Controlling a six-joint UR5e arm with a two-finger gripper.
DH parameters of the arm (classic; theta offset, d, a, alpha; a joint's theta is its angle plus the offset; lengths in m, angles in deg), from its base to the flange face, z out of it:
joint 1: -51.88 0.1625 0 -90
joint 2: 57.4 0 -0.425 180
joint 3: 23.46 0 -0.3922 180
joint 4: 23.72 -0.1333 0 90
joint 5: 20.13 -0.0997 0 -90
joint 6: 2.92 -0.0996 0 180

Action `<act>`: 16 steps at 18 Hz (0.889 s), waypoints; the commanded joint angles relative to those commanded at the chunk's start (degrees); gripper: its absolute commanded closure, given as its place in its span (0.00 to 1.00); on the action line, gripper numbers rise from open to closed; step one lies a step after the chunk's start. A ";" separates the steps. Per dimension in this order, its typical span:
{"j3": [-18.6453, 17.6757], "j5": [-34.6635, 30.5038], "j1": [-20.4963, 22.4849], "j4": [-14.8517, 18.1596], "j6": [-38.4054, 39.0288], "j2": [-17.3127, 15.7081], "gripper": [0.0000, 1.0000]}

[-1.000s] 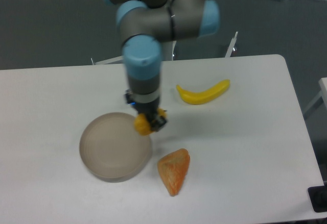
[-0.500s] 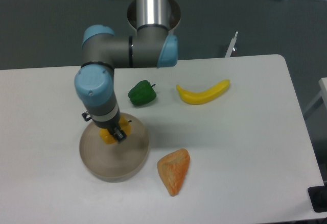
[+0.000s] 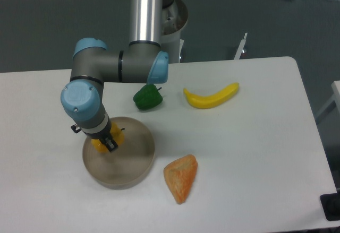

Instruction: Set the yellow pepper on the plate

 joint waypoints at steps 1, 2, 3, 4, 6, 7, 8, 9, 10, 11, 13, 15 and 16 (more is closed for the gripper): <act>0.09 0.00 0.09 -1.67 0.00 0.00 0.00; 0.18 -0.17 0.09 -2.56 0.09 0.00 0.00; 0.52 -0.18 0.17 -2.66 0.00 -0.09 0.00; 0.79 -0.18 0.44 -2.66 0.00 -0.35 0.00; 0.88 -0.79 1.22 -2.66 -0.09 -1.14 0.00; 1.05 -0.88 2.36 -2.66 -0.09 -1.75 0.00; 1.14 -0.79 4.29 -2.66 -0.26 -2.98 0.00; 1.14 -0.79 6.05 -2.66 -0.52 -3.77 0.00; 1.23 -0.70 7.89 -2.66 -0.96 -4.39 0.00; 1.58 -0.79 10.00 -2.66 -1.31 -4.92 0.00; 2.54 -0.88 14.57 -2.40 -4.29 -5.36 0.00; 3.51 -0.88 19.05 -1.96 -9.64 -5.54 0.00; 4.13 -0.97 20.90 -1.87 -12.54 -5.54 0.00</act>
